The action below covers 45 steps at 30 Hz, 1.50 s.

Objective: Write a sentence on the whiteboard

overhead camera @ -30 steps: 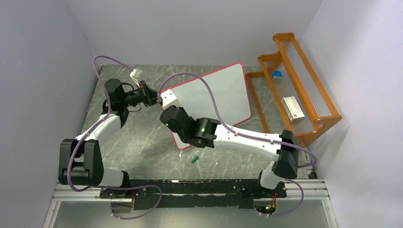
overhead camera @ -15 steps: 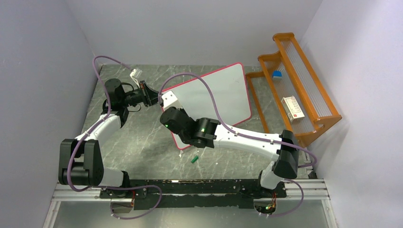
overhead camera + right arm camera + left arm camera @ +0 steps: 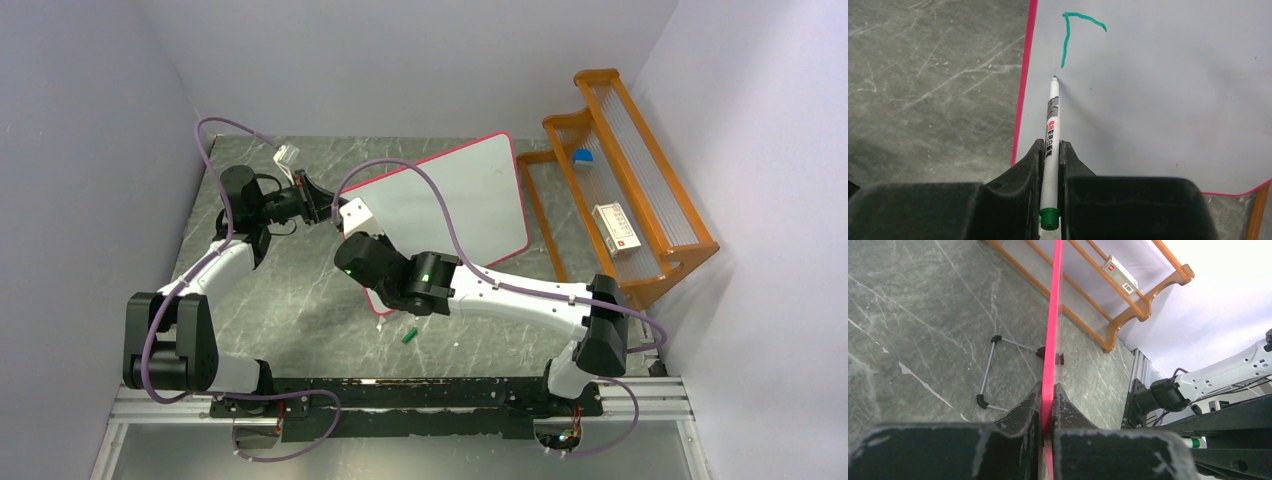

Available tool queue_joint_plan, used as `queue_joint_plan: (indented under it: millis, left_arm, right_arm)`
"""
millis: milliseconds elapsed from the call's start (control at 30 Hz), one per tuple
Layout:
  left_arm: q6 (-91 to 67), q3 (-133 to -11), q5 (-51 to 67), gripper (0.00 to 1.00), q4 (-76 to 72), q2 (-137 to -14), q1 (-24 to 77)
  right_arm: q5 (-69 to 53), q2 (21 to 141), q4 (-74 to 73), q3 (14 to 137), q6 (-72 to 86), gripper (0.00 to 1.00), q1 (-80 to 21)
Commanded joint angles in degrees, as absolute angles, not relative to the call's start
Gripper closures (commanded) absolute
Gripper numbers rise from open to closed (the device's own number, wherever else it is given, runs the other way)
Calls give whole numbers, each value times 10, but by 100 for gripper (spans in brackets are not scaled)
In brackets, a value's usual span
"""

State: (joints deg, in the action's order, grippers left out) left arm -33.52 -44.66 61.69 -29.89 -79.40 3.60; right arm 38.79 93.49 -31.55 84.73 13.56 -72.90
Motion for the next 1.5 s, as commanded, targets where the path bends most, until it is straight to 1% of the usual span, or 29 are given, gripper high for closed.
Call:
queue_joint_plan:
  millis: [0, 233, 733, 1033, 1467]
  left_arm:
    - [-336, -438, 628, 95, -286, -797, 44]
    - [-332, -439, 627, 95, -281, -796, 45]
    - [-325, -441, 627, 95, -272, -796, 47]
    - [-322, -442, 626, 95, -268, -797, 48]
    - [-324, -441, 628, 95, -271, -797, 48]
  right_arm:
    - [399, 939, -326, 846, 149, 100, -737]
    - [411, 933, -326, 842, 151, 100, -742]
    - [449, 889, -228, 809, 118, 100, -742]
    - [449, 902, -208, 814, 107, 100, -735]
    - [436, 920, -222, 826, 109, 100, -728]
